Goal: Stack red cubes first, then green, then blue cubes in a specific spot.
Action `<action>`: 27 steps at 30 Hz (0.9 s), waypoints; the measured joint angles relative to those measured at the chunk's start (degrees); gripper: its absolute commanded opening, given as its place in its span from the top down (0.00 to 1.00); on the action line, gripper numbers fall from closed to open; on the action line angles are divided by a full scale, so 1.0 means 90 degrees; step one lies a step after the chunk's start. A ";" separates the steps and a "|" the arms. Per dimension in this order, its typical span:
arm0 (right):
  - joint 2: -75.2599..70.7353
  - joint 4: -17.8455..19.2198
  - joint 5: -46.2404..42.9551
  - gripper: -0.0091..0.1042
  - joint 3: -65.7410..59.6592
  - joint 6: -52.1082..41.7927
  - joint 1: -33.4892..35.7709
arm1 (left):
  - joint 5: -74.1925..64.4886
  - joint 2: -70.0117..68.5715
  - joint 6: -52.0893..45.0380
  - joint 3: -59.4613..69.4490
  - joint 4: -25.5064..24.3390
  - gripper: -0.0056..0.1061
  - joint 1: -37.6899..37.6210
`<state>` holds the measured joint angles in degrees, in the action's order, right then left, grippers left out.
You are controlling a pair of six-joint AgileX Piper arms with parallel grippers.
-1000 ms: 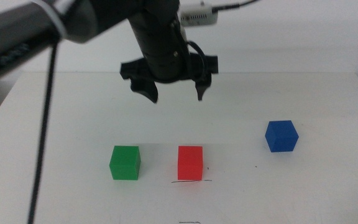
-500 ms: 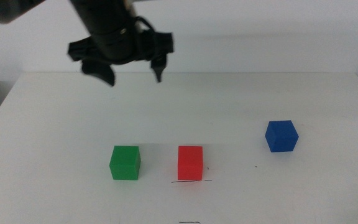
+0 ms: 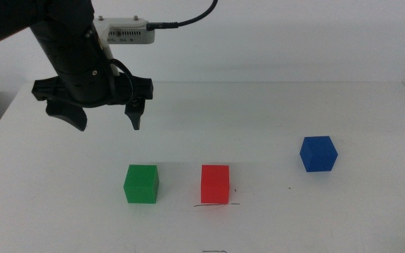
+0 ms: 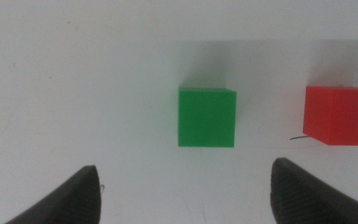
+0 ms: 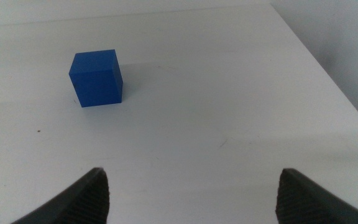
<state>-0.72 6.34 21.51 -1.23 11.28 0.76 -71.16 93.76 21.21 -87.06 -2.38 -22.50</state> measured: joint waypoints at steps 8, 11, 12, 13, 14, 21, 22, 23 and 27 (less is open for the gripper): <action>0.0000 0.0000 0.0000 0.27 0.0000 0.0000 0.0000 | 0.0000 0.0000 -0.0037 0.0000 -0.0310 0.11 0.0000; 0.0000 0.0000 0.0000 0.27 0.0000 0.0000 0.0000 | 0.0000 0.0000 -0.0037 0.0000 -0.0479 0.11 0.0000; 0.0000 0.0000 0.0000 0.27 0.0000 0.0000 0.0000 | 0.0000 0.0000 -0.0037 0.0000 -0.0511 0.11 0.0000; 0.0000 0.0000 0.0000 0.27 0.0000 0.0000 0.0000 | 0.0000 0.0000 -0.0037 0.0000 -0.0525 0.11 0.0000; 0.0000 0.0000 0.0000 0.27 0.0000 0.0000 0.0000 | 0.0000 0.0000 -0.0037 0.0000 -0.0532 0.11 0.0000; 0.0000 0.0000 0.0000 0.27 0.0000 0.0000 0.0000 | 0.0006 0.0235 -0.0037 0.0000 -0.0499 0.11 0.0000; 0.0000 0.0000 0.0000 0.27 0.0000 0.0000 0.0000 | 0.0007 0.0289 -0.0037 0.0000 -0.0482 0.11 0.0000; 0.0000 0.0000 0.0000 0.27 0.0000 0.0000 0.0000 | 0.0013 0.0345 -0.0037 0.0000 -0.0453 0.11 0.0000; 0.0000 0.0000 0.0000 0.27 0.0000 0.0000 0.0000 | 0.0026 0.0572 -0.0130 0.0000 -0.0350 0.11 0.0000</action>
<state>-0.72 6.34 21.51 -1.23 11.28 0.76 -70.92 98.91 20.05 -87.06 -5.53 -22.50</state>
